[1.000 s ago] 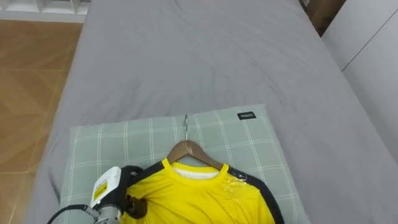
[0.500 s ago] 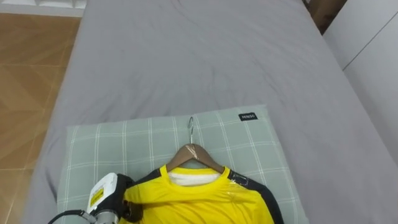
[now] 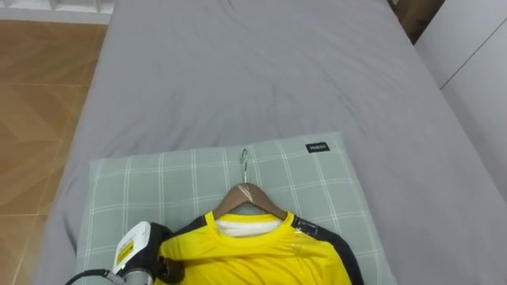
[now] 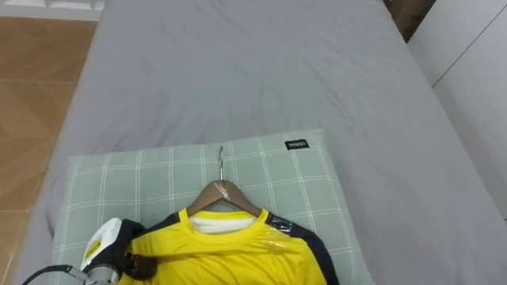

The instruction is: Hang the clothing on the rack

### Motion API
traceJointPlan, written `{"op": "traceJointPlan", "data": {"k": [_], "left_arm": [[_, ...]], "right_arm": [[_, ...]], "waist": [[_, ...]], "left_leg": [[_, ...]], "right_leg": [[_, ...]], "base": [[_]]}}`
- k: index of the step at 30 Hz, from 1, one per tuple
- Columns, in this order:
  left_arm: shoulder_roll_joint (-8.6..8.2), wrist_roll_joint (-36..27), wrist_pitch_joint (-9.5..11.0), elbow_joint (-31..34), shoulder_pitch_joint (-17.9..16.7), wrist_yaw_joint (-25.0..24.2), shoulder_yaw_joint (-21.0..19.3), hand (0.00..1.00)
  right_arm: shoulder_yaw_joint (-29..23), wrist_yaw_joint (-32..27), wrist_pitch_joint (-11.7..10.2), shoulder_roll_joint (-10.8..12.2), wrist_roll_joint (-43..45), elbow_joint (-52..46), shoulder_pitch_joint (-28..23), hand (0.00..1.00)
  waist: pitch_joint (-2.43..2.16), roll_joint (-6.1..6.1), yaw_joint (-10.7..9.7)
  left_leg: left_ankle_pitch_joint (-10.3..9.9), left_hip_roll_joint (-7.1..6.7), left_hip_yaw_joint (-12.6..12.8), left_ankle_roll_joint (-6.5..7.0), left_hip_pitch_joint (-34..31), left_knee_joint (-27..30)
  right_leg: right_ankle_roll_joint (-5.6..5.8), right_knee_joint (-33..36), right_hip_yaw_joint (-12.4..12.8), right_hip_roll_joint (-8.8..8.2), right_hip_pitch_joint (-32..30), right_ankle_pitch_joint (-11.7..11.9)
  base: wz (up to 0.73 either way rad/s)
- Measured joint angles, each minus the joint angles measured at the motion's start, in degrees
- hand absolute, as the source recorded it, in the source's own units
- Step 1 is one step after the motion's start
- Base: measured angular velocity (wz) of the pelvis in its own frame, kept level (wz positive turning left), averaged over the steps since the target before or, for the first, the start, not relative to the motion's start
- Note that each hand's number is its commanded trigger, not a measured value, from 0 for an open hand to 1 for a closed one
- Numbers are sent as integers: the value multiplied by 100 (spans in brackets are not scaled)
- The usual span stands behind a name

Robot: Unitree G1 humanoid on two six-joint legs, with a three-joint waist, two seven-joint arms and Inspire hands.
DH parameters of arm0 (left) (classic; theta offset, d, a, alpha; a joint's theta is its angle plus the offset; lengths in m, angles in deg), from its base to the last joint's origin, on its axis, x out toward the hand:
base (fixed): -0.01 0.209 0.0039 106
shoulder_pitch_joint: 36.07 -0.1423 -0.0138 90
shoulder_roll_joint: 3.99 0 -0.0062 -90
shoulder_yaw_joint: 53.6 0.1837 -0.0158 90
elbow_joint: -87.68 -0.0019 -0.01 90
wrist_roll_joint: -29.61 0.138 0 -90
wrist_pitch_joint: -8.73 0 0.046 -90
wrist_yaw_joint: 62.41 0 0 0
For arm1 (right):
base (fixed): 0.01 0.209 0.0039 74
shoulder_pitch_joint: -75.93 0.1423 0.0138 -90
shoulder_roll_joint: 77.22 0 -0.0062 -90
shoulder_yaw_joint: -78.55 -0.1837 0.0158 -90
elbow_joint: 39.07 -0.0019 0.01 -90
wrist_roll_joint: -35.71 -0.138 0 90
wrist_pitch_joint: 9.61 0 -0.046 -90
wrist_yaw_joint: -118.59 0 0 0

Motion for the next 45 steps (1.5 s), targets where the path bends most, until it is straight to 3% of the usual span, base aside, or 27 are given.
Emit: {"op": "traceJointPlan", "data": {"k": [11, 15, 20, 28, 33, 38, 45], "left_arm": [[-75, -46, -67, 26, -192, 47, 7, 100], [-125, -294, -67, 112, -272, 51, 6, 100], [-206, -621, -64, 188, -393, 119, 43, 100], [-191, -665, 64, 233, -486, 209, 20, 100], [-178, -560, 72, 500, -602, 265, 61, 100], [-148, 3, 133, 849, -629, 395, 66, 100], [-101, 27, 219, 909, -627, 555, 177, 100]], "right_arm": [[-5, 113, -9, 6, 11, 28, -5, 0], [-12, 87, -26, 4, 7, 27, -19, 0], [11, -6, -84, 4, -182, 13, -195, 0], [4, -82, -244, 0, -209, 24, -475, 0], [-4, -176, -257, -1, -212, 22, -496, 0], [-11, -381, -320, -16, -204, -40, -483, 0], [-12, -562, -429, -21, -209, -243, -334, 0]], "waist": [[-8, 39, 5], [-32, 78, 6], [-95, 88, 124], [-105, 73, 119], [-120, 61, 91], [-132, 68, 143], [-139, 79, 141]], "left_leg": [[12, 0, 65, -10, 208, -72], [15, -4, 77, -14, 255, -162], [59, -1, 89, -25, 328, -150], [59, -12, 101, -24, 573, -150], [58, -18, 67, -24, 636, -150], [59, -43, 50, -24, 652, -128], [56, -8, 43, -26, 690, -47]], "right_leg": [[2, 4, 21, -36, 143, -1], [1, 4, 21, -5, 147, -1], [2, 6, 19, -36, 222, -3], [4, -14, 39, -52, 467, -14], [9, -77, 19, -53, 590, -22], [-5, -93, -2, -42, 643, -10], [-6, -81, -3, -45, 714, -10]], "base": [[-1], [0], [-1], [0], [5], [3], [0]]}}
